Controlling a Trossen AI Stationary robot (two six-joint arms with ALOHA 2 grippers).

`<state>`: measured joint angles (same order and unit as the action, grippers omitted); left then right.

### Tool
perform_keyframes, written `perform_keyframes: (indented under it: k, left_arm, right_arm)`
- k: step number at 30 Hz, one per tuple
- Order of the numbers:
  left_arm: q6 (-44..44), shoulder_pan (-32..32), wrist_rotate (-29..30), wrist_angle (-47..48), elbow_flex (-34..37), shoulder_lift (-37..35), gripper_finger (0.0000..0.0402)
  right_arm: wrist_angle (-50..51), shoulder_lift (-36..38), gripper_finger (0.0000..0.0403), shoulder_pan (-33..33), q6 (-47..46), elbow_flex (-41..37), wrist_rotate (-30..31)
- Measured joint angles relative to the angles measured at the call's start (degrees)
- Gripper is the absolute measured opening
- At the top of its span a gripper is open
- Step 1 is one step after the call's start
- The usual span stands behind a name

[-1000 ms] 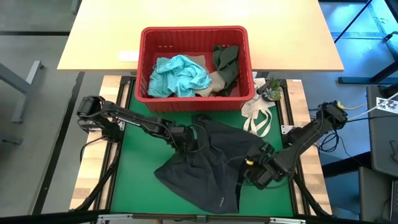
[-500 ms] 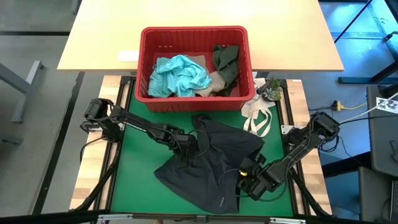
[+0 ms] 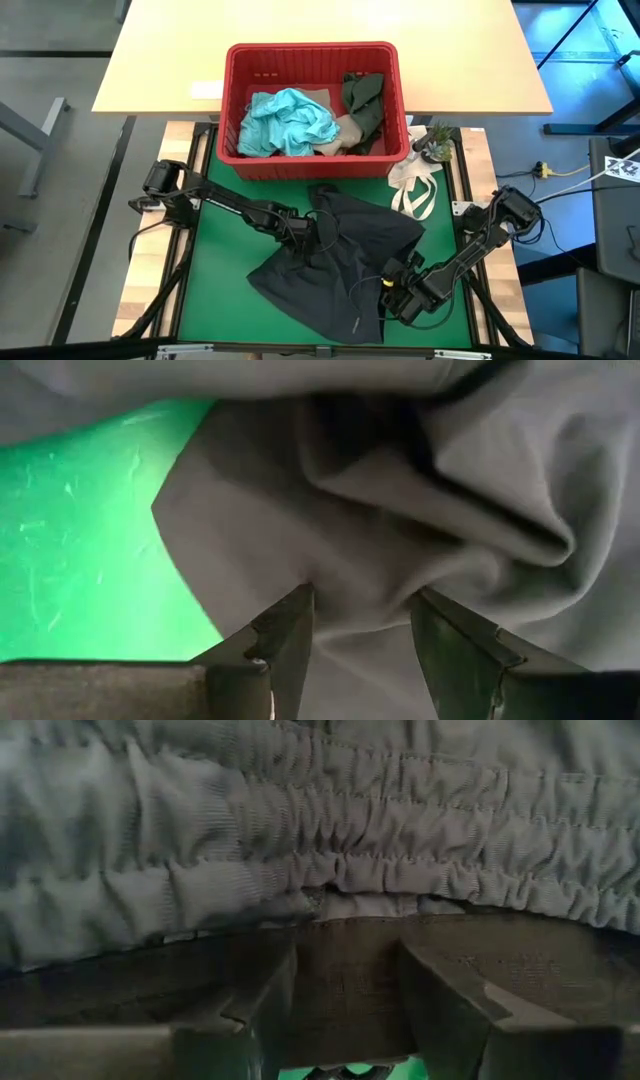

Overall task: Fold Laundry from Bin
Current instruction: Fold the black shorts from the red laundry bin

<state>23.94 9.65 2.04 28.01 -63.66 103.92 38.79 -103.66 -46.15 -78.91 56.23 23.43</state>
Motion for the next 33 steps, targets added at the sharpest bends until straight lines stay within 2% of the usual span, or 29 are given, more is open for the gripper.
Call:
perform_keyframes:
  k: [13, 20, 33]
  left_arm:
    - [0.07, 0.07, 0.07, -0.2, -0.2, 4.06, 0.0161]
    - [3.86, 0.48, -0.2, 4.18, -0.23, 3.81, 0.0158]
    - [7.97, 4.43, -6.73, 10.75, -0.15, 3.83, 0.0125]
  right_arm:
    - [-0.02, -0.11, 0.0182, 0.04, -0.04, -0.08, -1.57]
    - [0.2, -0.15, 0.0182, 0.13, -0.07, -0.11, -3.57]
    - [0.22, -0.2, 0.0182, 0.09, -0.17, -0.13, -5.09]
